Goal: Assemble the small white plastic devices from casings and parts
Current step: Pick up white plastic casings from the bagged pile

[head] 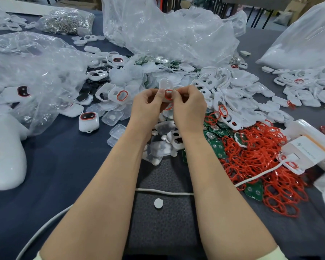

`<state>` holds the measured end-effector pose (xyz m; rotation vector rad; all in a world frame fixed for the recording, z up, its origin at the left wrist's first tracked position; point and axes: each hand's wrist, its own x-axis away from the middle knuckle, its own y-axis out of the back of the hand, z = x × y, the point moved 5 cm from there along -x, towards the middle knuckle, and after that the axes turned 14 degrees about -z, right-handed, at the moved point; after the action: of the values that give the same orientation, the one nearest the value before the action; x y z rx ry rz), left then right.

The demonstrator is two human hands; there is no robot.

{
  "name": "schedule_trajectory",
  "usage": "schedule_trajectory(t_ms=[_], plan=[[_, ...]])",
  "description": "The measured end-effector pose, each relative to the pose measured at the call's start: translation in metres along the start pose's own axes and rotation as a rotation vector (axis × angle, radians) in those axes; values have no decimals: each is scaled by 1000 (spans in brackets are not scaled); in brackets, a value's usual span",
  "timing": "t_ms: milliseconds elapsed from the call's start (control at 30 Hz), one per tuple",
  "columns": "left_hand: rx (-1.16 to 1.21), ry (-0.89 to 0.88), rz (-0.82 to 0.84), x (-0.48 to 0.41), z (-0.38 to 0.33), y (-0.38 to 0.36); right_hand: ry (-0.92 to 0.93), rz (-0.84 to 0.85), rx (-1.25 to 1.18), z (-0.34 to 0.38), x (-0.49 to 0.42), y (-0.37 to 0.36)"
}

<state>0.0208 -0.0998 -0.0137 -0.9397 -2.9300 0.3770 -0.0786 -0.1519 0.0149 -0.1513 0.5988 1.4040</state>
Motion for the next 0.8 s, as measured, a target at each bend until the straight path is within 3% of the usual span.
schedule_trajectory(t_ms=[100, 267, 633, 800], plan=[[79, 93, -32, -1, 3, 0, 28, 10, 7, 2, 1, -1], [-7, 53, -89, -3, 1, 3, 52, 4, 17, 2, -1, -1], [-55, -1, -29, 2, -5, -1, 32, 34, 18, 0, -3, 1], [-46, 46, -59, 0, -2, 1, 43, 37, 23, 1, -2, 0]])
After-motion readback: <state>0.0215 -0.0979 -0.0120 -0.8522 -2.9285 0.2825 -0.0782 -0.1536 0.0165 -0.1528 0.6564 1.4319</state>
